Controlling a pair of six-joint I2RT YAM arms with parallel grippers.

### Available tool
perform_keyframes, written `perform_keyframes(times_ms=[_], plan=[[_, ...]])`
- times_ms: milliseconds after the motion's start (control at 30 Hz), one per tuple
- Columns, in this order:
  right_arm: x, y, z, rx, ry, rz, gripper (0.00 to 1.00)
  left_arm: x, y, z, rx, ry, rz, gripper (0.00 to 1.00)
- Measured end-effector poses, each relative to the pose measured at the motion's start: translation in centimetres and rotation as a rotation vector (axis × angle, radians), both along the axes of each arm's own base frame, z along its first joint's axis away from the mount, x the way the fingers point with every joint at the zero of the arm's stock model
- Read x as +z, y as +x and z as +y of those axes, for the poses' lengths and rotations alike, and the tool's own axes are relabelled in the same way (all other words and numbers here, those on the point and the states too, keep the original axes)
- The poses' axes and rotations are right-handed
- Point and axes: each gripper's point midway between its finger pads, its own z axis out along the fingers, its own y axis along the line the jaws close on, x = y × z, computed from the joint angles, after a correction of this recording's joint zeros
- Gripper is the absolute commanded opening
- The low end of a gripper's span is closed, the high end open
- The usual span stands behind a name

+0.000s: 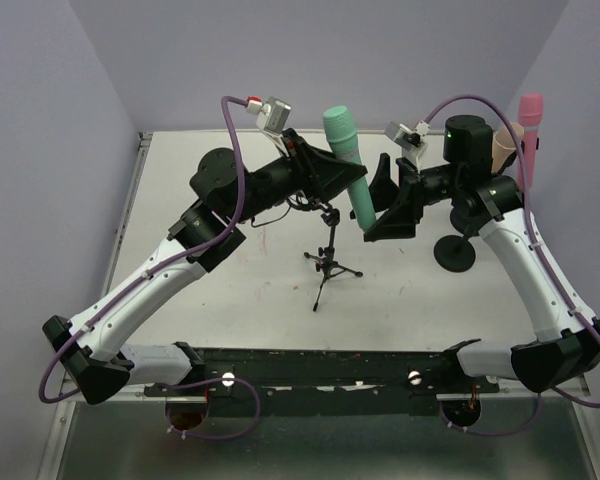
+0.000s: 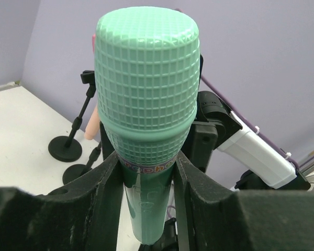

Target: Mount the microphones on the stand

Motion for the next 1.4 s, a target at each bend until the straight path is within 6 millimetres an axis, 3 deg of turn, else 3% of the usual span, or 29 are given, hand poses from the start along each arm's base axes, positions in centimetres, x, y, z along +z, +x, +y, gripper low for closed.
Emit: perform_keyframes(times_ms=[33,167,367,500,667,800,933,1133,1400], plan=[[0.0,0.0,0.0,0.0,0.001,-0.005,0.99,0.0,0.0,0.2,0.003,0.0,-0.001,0.17],[-0.3,-0.1,-0.1,-0.015,-0.001,-0.052,0.99,-0.1,-0.1,1.6,0.024,-0.002,-0.011,0.15],[-2.1,1.4,-0.5,-0.134,-0.073,-0.202,1.0,0.4,-1.4,5.5,0.094,0.019,-0.074,0.15],[-5.5,2.0,-1.6,-0.196,-0.14,-0.261,1.0,1.3,-1.6,8.7,0.186,0.042,-0.138,0.15],[-11.0,2.4,-3.1,-0.242,-0.233,-0.287,1.0,2.0,0.7,10.8,0.309,0.095,-0.165,0.15],[-14.3,1.9,-4.2,-0.264,-0.274,-0.316,1.0,1.5,3.2,10.8,0.369,0.148,-0.162,0.15],[-16.2,1.3,-4.6,-0.26,-0.275,-0.351,1.0,0.2,5.5,10.2,0.406,0.209,-0.146,0.15],[-20.4,1.2,-4.9,-0.242,-0.305,-0.331,1.0,-0.7,7.9,9.7,0.446,0.269,-0.148,0.15],[-20.7,1.7,-5.0,-0.243,-0.307,-0.359,1.0,-0.2,10.0,9.7,0.487,0.291,-0.167,0.14]])
